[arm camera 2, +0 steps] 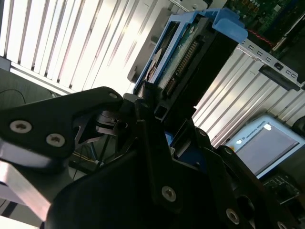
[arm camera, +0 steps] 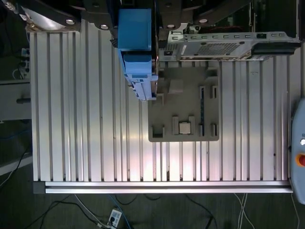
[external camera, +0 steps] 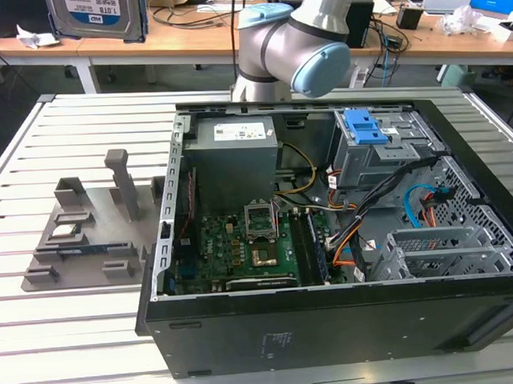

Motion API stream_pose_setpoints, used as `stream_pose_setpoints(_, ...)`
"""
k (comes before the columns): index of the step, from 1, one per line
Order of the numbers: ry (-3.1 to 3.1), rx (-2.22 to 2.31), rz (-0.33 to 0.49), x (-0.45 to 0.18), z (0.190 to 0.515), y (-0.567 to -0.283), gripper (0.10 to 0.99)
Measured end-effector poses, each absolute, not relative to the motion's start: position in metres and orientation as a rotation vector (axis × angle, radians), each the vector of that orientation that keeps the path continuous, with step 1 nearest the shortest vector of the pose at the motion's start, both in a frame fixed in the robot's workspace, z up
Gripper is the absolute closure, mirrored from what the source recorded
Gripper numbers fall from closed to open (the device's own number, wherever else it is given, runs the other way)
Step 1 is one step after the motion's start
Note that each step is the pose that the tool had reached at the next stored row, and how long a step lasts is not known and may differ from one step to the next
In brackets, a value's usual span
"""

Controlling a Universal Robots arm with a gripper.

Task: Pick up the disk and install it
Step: 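Pick up the disk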

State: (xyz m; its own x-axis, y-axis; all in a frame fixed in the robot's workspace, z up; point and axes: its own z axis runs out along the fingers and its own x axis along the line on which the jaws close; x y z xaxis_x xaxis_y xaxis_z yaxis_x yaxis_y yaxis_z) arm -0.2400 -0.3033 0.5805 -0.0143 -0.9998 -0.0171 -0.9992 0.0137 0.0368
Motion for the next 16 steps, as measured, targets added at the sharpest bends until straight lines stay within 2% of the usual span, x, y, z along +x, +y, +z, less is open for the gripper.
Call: stream_pose_setpoints(16,-2.227,2.196,-0.06,-0.19,0.578,-0.303,0.718)
